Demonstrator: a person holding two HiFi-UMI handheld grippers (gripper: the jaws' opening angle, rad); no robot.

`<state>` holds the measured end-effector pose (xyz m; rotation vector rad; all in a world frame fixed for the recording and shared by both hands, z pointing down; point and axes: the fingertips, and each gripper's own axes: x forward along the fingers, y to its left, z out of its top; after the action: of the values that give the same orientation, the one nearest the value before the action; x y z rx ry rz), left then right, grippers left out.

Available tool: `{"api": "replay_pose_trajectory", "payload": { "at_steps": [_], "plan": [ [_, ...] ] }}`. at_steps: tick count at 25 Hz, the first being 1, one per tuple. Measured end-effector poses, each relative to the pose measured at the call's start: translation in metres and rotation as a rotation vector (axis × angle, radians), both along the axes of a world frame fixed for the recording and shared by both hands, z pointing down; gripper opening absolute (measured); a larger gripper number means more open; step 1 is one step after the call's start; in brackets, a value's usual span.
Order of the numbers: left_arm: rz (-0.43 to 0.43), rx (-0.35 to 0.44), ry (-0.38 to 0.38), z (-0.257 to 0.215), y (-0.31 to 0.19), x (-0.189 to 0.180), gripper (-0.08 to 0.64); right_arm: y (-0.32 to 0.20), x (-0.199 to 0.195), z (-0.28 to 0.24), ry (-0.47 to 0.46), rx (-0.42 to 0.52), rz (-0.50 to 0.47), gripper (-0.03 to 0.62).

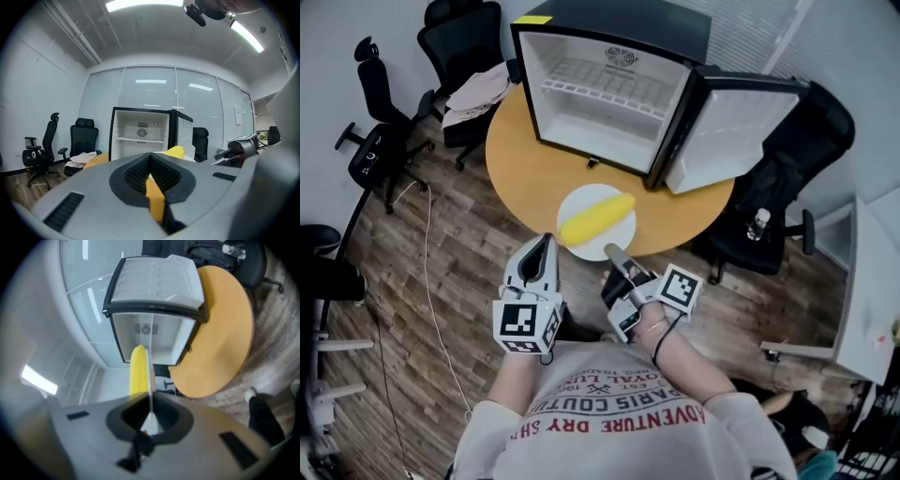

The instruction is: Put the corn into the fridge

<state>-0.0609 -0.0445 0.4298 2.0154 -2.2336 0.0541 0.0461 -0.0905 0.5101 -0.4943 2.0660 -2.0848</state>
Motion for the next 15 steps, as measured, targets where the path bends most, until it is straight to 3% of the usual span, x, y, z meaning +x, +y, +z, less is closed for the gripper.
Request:
{"api": "replay_pose_trajectory", "payload": {
  "at_steps": [12, 15],
  "plan": [
    [0.264, 0.014, 0.001, -0.015, -0.114, -0.115, 0.025, -0.082, -0.101, -0.003, -0.019, -0.023, 0.29, 0.038],
    [0.33, 0.019, -0.002, -0.019, -0.137, -0.127, 0.025, -0.101, -0.112, -0.003, -0.032, -0.024, 0.362, 0.038]
  ]
}}
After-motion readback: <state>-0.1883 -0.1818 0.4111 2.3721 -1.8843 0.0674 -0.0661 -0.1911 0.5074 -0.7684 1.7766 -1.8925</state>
